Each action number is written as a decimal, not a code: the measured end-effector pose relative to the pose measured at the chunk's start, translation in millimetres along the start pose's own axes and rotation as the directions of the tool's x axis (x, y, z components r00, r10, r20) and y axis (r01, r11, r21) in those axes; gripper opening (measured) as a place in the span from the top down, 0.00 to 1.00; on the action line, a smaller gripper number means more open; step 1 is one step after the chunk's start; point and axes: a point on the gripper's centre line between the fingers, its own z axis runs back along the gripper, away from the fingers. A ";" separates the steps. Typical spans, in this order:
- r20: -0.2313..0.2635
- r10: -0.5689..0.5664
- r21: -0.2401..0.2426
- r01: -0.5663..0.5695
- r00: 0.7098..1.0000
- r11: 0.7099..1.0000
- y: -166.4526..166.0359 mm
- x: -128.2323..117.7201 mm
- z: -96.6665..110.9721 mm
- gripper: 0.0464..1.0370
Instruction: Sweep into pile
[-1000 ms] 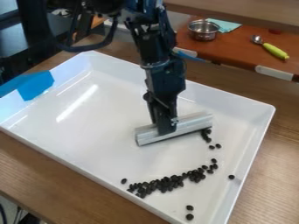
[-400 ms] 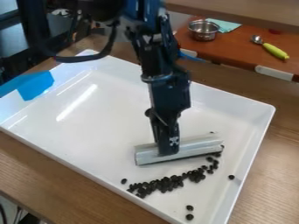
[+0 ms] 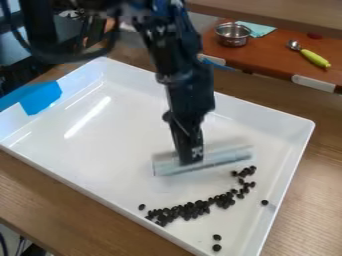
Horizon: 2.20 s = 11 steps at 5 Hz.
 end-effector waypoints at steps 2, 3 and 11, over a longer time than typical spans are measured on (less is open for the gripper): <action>0.044 0.070 0.088 -0.074 0.997 0.993 30.4 2.2 19.4 0.70; -0.006 0.101 0.099 -0.100 0.995 0.990 44.0 3.8 1.5 0.70; -0.036 -0.055 -0.042 0.053 0.998 0.998 -45.6 6.1 -29.4 0.70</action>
